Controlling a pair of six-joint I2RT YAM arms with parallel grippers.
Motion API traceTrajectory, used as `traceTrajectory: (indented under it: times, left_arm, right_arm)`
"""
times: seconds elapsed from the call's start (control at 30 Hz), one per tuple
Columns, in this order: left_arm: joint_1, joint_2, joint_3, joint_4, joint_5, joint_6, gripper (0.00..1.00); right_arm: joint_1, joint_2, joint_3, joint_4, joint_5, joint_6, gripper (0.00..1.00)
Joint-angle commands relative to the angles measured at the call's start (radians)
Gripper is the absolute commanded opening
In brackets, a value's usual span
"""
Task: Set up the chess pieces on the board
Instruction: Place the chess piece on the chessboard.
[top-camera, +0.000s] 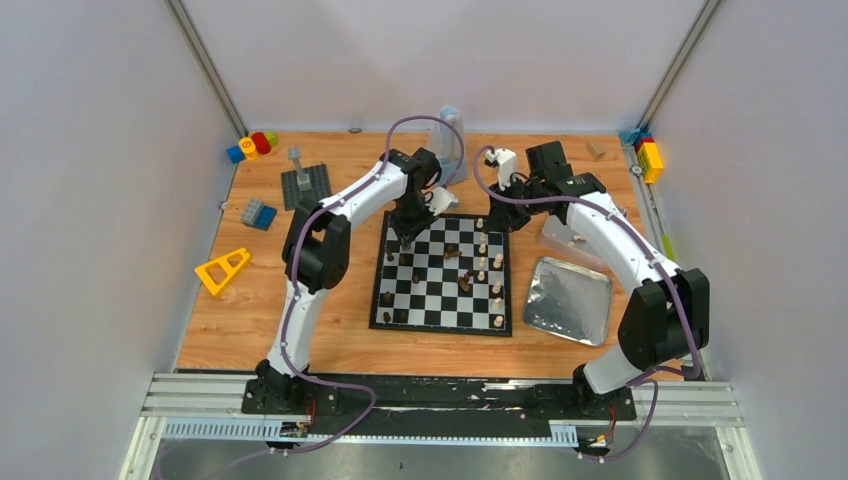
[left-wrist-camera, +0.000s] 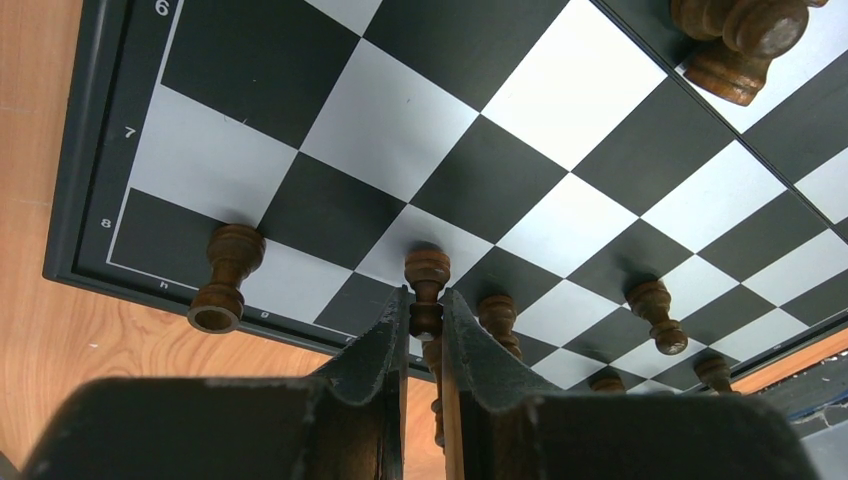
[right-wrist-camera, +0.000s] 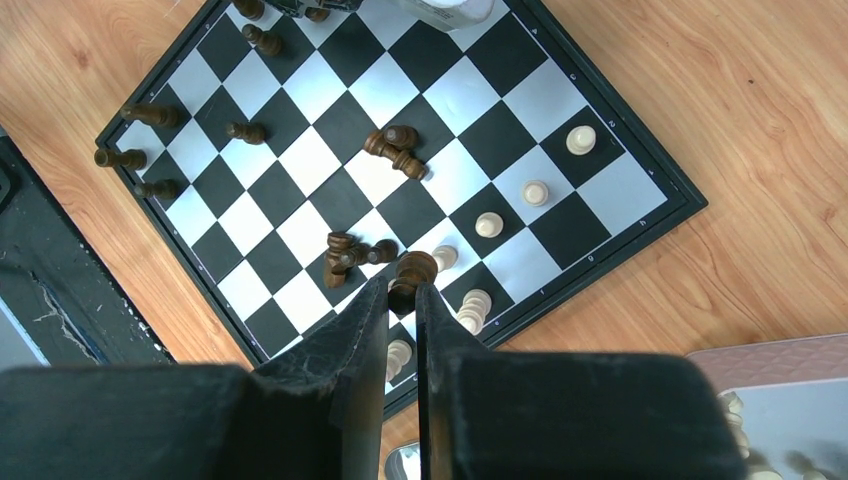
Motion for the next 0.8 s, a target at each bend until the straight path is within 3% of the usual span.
traceTrajectory:
  times: [0.0, 0.43, 0.77]
  left_arm:
    - [-0.011, 0.017, 0.047, -0.02, -0.009, -0.004, 0.22]
    - [-0.015, -0.01, 0.067, -0.019, 0.006, -0.018, 0.45]
    - [-0.015, -0.155, -0.064, 0.013, 0.08, -0.038, 0.57]
  right_arm:
    - [-0.006, -0.031, -0.001, 0.04, -0.027, -0.015, 0.0]
    - [-0.007, -0.026, 0.007, 0.039, -0.034, -0.015, 0.0]
    - [-0.005, -0.028, 0.003, 0.037, -0.035, -0.018, 0.0]
